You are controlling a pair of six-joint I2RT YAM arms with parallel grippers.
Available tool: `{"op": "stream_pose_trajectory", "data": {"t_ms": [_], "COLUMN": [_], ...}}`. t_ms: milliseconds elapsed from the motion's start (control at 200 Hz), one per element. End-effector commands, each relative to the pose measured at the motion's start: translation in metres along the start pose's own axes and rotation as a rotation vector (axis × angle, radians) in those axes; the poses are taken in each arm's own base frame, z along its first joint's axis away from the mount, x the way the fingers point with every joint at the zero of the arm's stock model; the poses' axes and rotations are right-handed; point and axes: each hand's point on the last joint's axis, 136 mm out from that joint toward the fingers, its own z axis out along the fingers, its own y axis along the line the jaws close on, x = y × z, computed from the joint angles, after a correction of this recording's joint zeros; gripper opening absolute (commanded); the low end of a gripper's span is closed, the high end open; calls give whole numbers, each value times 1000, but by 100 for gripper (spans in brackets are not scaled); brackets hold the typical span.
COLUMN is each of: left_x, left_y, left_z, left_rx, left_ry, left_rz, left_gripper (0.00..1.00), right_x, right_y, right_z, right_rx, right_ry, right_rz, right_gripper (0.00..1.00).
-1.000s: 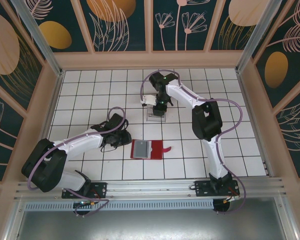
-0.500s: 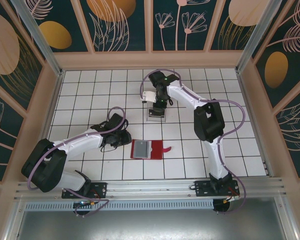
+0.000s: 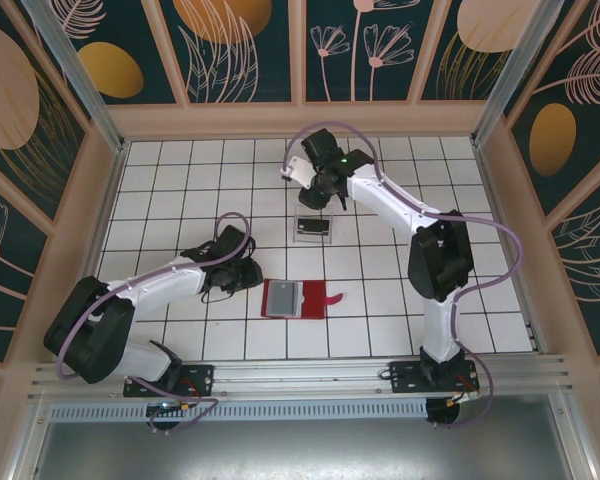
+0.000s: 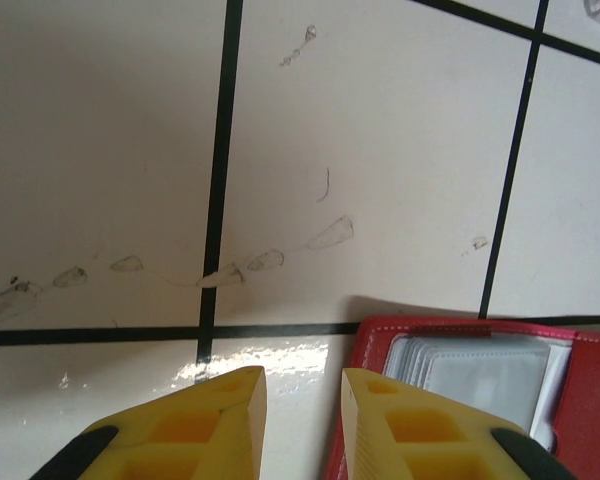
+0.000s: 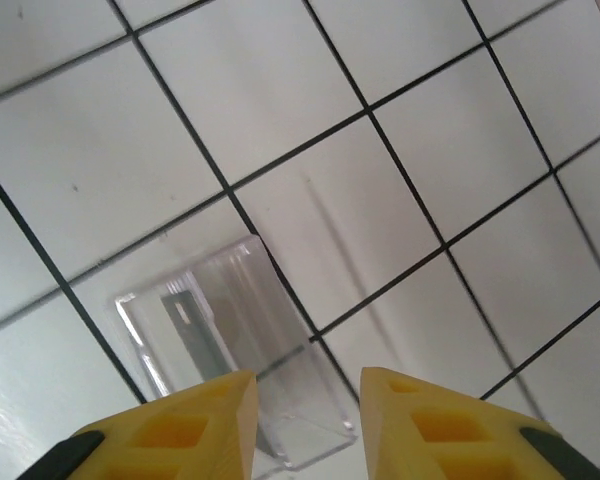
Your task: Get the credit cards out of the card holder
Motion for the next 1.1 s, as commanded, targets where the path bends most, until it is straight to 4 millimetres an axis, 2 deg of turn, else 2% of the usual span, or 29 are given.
{"op": "stream_pose_trajectory", "data": {"t_ms": [0, 115, 215, 390, 545, 796, 946, 1096], "left_x": [-9, -14, -19, -28, -41, -61, -74, -85], "left_y": [-10, -13, -13, -4, 7, 29, 46, 54], "left_z": [2, 3, 4, 8, 5, -11, -24, -31], "left_rx": [39, 42, 46, 72, 66, 32, -9, -47], "left_ry": [-9, -15, -16, -5, -18, -59, -101, -130], "left_rz": [8, 18, 19, -11, -24, -29, -37, -12], "left_gripper": [27, 27, 27, 27, 27, 26, 26, 26], "right_x": [-4, 10, 31, 47, 51, 48, 43, 42], "right_y": [17, 36, 51, 100, 144, 207, 229, 239], "right_z": [-20, -29, -34, -41, -37, -17, -3, 11], "right_rx": [-46, -90, -117, -242, -277, -372, -403, -402], "right_ry": [-66, -101, -66, -20, 38, 124, 157, 195], "right_rz": [351, 613, 834, 1073, 1065, 1054, 1039, 1017], "right_gripper": [33, 33, 32, 29, 30, 33, 34, 35]}}
